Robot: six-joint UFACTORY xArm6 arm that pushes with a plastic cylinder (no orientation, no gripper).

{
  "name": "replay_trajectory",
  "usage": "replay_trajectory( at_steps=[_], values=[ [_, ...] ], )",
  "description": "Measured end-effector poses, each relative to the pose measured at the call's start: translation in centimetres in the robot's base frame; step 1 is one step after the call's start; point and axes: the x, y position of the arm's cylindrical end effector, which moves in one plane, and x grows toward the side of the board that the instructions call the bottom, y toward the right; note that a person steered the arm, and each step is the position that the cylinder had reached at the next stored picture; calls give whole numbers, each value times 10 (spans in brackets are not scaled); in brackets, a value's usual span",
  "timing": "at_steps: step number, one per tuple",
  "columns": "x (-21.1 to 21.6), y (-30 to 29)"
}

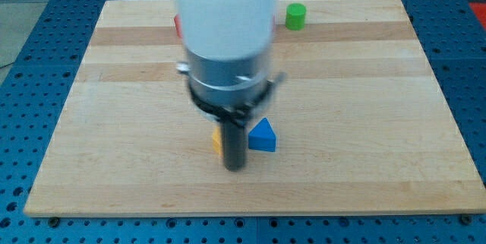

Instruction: Slide the yellow hexagon to the bottom right of the blue cube

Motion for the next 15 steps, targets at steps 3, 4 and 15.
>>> replay_trajectory(
  at_steps=[3,4,15],
  values=[
    [-88,-29],
    [-111,-29],
    [-135,20]
  ],
)
